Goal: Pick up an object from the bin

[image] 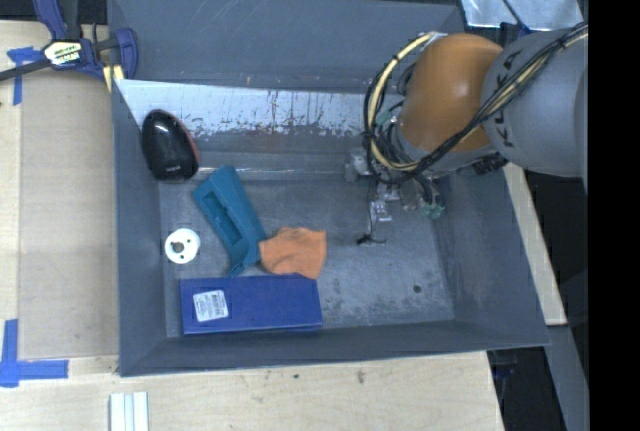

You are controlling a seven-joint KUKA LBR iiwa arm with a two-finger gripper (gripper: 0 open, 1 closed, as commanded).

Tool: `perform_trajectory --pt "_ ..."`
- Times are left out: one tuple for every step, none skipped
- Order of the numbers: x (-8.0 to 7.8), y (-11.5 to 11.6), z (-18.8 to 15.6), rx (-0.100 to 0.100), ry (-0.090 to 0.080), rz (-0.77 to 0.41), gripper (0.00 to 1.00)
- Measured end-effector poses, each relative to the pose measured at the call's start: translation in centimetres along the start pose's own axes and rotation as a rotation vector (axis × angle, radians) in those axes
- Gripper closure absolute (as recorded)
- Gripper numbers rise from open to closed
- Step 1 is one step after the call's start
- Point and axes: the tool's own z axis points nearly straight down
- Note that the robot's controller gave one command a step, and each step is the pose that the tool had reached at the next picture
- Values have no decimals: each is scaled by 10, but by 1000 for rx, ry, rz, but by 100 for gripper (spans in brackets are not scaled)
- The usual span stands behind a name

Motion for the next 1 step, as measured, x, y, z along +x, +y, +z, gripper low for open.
perform_trajectory --pt "17 24 24 -3 12 5 0"
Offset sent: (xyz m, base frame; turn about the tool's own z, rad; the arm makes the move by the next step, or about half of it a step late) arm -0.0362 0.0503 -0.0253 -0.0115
